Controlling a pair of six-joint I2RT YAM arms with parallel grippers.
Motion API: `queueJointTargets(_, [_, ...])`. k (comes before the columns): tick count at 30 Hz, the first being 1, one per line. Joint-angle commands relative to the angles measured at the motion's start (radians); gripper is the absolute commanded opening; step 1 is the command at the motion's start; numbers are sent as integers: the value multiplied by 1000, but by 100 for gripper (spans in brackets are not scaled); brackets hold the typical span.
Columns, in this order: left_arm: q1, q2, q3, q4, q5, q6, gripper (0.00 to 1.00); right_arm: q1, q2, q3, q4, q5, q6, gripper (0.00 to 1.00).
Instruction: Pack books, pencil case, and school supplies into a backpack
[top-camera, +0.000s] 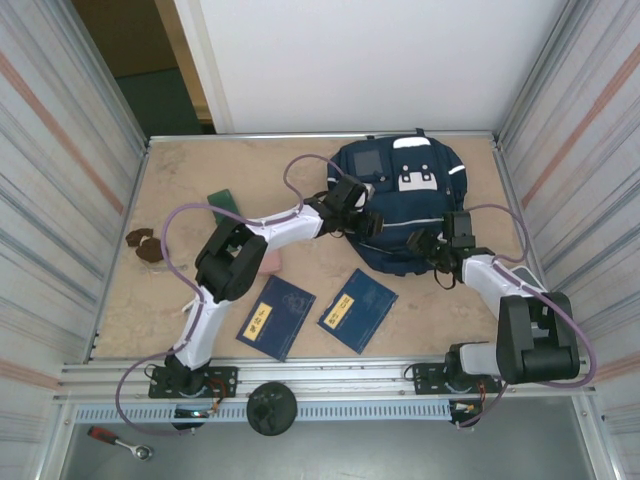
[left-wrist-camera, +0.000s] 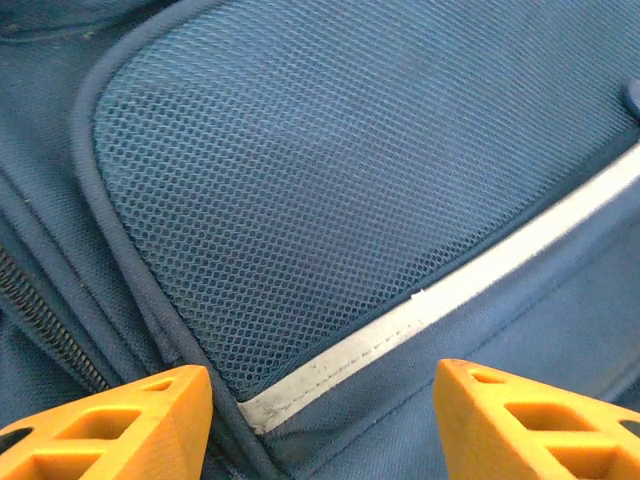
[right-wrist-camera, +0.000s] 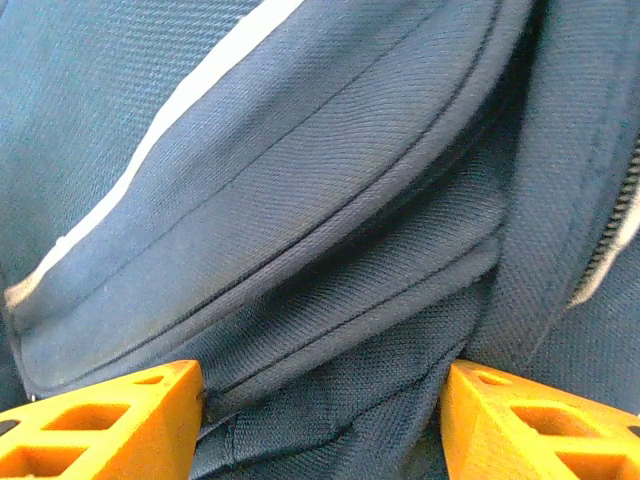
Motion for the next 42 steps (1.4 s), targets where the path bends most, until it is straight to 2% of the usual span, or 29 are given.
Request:
queueJointTargets(1, [-7, 45, 8, -76, -61, -18, 60, 52, 24, -23, 17, -49, 41, 62])
queueJointTargets(7, [-6, -51, -117, -37, -179, -23, 64, 60, 29, -17, 21, -56, 27, 62])
queueJointTargets(10, [-5, -40, -109, -37, -140, -32, 65, 62, 42, -6, 22, -59, 23, 62])
queueJointTargets(13, [-5, 5, -78, -24, -70, -50, 59, 66, 52, -5, 35, -65, 28, 62])
queueJointTargets(16, [-5, 37, -52, -18, -26, -63, 44, 71, 62, 3, 34, -72, 14, 62])
queueJointTargets(19, [10, 16, -67, 9, -5, -55, 23, 71, 71, 42, -10, -84, -38, 65])
queueJointTargets(22, [72, -60, -130, 120, 134, -66, 1, 73, 12, 68, -57, -60, -121, 68])
queueJointTargets(24, [128, -117, -146, 173, 285, -76, 0, 82, -75, 65, -64, -33, -208, 73])
queueJointTargets(26, [169, -177, -135, 163, 381, -68, 0, 110, -149, 80, -88, 23, -305, 76])
queueJointTargets(29, [219, -247, -132, 150, 474, -54, 0, 169, -223, 104, -104, 144, -424, 79])
queueJointTargets(32, [265, -271, -108, 123, 555, -38, 0, 217, -248, 116, -63, 154, -522, 82])
queueJointTargets(35, [301, -273, -82, 82, 594, -20, 0, 271, -206, 172, -53, 119, -607, 82])
queueJointTargets(42, [357, -291, -60, 87, 662, -36, 0, 438, -4, 298, -55, 138, -803, 84])
